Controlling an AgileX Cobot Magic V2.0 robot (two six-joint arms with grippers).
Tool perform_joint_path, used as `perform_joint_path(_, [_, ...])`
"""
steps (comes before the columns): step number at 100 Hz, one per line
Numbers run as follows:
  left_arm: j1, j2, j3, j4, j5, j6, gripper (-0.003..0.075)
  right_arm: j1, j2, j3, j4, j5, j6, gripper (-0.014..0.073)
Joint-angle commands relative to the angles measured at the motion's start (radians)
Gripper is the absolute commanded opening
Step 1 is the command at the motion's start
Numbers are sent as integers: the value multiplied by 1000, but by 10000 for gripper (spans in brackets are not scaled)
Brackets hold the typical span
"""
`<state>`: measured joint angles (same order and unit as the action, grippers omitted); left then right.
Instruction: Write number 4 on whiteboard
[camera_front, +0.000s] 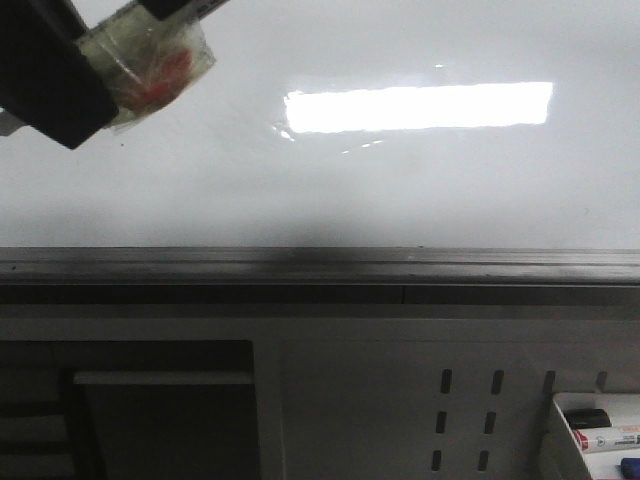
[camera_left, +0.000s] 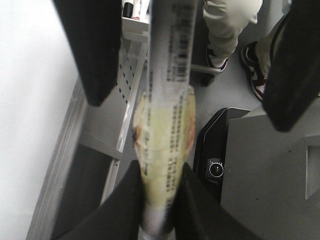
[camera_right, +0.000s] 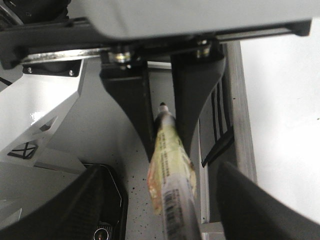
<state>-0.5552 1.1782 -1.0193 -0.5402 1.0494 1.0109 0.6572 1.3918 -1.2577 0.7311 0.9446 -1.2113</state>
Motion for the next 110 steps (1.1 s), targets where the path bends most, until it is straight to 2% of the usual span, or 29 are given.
perform_joint_path(1, [-8, -18, -35, -28, -34, 1, -20, 2, -14, -45, 52, -16, -16, 395])
perform_joint_path(19, [-8, -18, -35, -28, -34, 1, -20, 2, -6, -53, 37, -15, -16, 309])
perform_joint_path(69, [-8, -18, -35, -25, -53, 2, -20, 2, 5, -55, 25, 7, -16, 297])
perform_joint_path(74, [-8, -18, -35, -25, -53, 2, -20, 2, 5, -55, 25, 7, -16, 255])
perform_joint_path(93, [-8, -18, -35, -24, -53, 2, -18, 2, 5, -55, 25, 7, -16, -4])
perform_joint_path(100, [-8, -18, -35, -21, -53, 2, 29, 2, 5, -55, 25, 7, -16, -57])
perform_joint_path(107, [-8, -18, -35, -15, -59, 2, 148, 2, 5, -55, 25, 7, -16, -64])
perform_joint_path(110, [-8, -18, -35, -12, -65, 2, 223, 2, 5, -55, 25, 7, -16, -64])
